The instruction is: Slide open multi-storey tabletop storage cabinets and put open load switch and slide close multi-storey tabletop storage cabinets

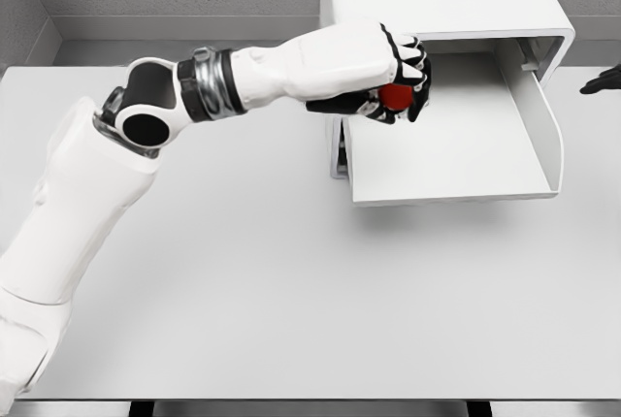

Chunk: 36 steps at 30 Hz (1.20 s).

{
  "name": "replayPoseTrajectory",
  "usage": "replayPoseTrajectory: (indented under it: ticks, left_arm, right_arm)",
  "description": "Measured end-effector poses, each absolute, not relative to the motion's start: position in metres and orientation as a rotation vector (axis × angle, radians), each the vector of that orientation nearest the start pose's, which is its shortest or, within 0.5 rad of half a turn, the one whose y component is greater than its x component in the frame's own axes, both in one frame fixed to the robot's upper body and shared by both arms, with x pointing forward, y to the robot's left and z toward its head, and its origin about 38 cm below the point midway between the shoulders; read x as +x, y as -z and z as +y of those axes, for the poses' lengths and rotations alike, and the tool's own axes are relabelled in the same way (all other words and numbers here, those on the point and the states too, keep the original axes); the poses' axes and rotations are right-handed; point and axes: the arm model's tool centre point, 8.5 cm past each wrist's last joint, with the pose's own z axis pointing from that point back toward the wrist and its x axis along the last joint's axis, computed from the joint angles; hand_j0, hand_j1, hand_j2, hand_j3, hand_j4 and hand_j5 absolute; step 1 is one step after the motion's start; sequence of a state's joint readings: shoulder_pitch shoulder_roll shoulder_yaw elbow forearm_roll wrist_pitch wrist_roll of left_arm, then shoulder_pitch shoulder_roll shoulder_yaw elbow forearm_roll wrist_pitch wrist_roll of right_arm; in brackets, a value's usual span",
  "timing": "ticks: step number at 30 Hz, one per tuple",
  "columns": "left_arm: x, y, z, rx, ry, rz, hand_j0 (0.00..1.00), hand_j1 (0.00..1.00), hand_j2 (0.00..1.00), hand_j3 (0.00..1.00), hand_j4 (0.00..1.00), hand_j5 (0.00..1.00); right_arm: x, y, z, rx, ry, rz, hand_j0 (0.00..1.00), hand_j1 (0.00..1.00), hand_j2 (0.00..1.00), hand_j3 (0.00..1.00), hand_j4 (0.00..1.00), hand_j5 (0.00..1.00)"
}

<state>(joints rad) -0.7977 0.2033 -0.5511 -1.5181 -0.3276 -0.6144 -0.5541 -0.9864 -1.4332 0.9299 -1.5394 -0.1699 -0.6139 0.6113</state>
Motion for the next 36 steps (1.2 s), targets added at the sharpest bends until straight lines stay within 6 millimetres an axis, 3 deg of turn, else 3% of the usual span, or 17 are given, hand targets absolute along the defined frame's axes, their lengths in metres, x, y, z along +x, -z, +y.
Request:
replayPoseTrajectory:
  ticks: [4,8,19,36]
  left_arm:
    - [0.426,-0.307,0.033,0.038,-2.168,2.519,0.32,0.32,0.32,0.32,0.32,0.32]
    - [0.431,-0.300,0.022,0.091,-2.168,2.557,0.32,0.32,0.32,0.32,0.32,0.32]
    - [0.453,-0.270,0.020,0.162,-2.263,2.630,0.33,0.33,0.33,0.33,0.33,0.33]
    - [0.453,-0.266,0.022,0.244,-2.215,2.698,0.34,0.34,0.34,0.34,0.34,0.34]
  right_arm:
    - [0.371,-0.363,-0.438,-0.440,-1.959,-1.265,1.00,1.00,1.00,1.00,1.00,1.00]
    - [0.372,-0.361,-0.435,-0.434,-1.966,-1.269,1.00,1.00,1.00,1.00,1.00,1.00]
    - [0.372,-0.359,-0.433,-0.426,-1.971,-1.267,1.00,1.00,1.00,1.00,1.00,1.00]
    - [0.371,-0.362,-0.436,-0.438,-1.964,-1.264,1.00,1.00,1.00,1.00,1.00,1.00]
